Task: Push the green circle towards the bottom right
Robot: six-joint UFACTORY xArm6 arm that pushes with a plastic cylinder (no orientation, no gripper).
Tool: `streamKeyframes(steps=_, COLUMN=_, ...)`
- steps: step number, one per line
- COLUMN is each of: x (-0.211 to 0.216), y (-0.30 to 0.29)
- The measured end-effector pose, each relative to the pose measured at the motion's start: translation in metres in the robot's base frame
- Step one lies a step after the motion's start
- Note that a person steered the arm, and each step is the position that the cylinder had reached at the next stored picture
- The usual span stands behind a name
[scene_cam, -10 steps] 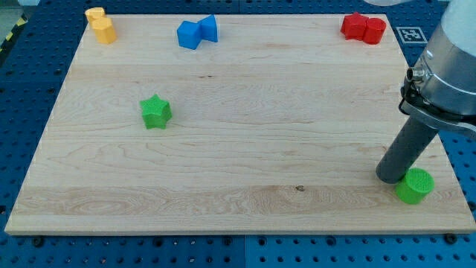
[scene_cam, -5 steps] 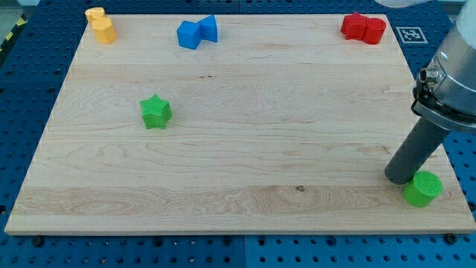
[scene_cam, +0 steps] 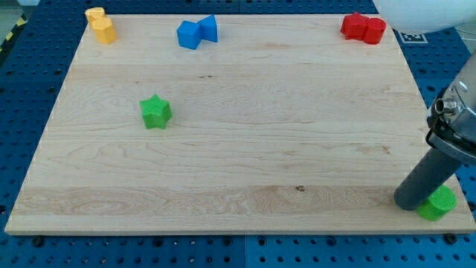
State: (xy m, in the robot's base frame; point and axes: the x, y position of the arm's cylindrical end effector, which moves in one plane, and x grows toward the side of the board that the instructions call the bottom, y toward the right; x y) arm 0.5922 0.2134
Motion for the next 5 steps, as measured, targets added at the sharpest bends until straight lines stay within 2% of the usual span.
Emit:
streamKeyframes(steps=3, x=0.003, y=0.004)
streamKeyframes(steps=4, x=0.003, y=-0.007)
streamKeyframes(steps=5, x=0.000, y=-0.052)
